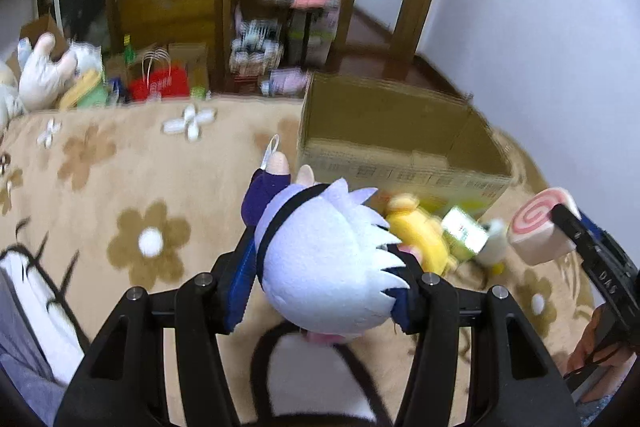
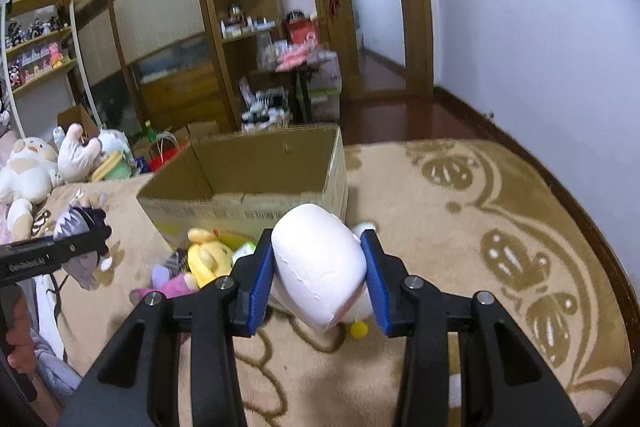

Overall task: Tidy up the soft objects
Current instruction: 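Lift both held plushes and carry them over the open cardboard box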

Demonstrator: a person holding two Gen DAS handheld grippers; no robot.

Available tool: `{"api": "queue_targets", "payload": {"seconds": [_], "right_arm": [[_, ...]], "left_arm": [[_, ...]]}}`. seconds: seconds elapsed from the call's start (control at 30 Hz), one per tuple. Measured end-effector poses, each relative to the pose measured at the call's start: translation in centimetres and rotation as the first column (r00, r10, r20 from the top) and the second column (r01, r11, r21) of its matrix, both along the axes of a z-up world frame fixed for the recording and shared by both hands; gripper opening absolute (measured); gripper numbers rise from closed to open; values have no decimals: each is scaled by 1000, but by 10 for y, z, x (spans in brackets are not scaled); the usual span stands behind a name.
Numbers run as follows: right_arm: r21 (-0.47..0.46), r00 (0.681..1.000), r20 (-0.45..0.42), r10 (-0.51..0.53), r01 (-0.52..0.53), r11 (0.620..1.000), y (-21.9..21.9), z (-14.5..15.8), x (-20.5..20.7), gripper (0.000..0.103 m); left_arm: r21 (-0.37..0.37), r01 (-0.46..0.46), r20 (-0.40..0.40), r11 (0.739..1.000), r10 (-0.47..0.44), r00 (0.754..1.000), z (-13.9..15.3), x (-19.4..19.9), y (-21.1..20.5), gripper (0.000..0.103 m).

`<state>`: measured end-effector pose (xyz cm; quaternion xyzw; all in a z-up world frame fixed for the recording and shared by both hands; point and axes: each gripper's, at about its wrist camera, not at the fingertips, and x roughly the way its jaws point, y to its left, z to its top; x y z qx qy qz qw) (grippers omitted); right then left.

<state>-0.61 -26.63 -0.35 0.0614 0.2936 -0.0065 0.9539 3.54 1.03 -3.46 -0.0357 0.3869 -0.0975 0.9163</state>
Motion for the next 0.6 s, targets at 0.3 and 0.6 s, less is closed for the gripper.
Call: {"api": "queue_targets", "payload": {"seconds": [0.3, 0.6], "right_arm": [[-68, 995, 95, 39, -33, 997, 11, 26, 3, 44], [-107, 981, 174, 91, -73, 992, 20, 54, 28, 44]], "left_arm": [[71, 35, 245, 997, -51, 968, 47, -9, -18, 55], [89, 87, 326, 992, -111, 939, 75, 17, -44, 55]]}}
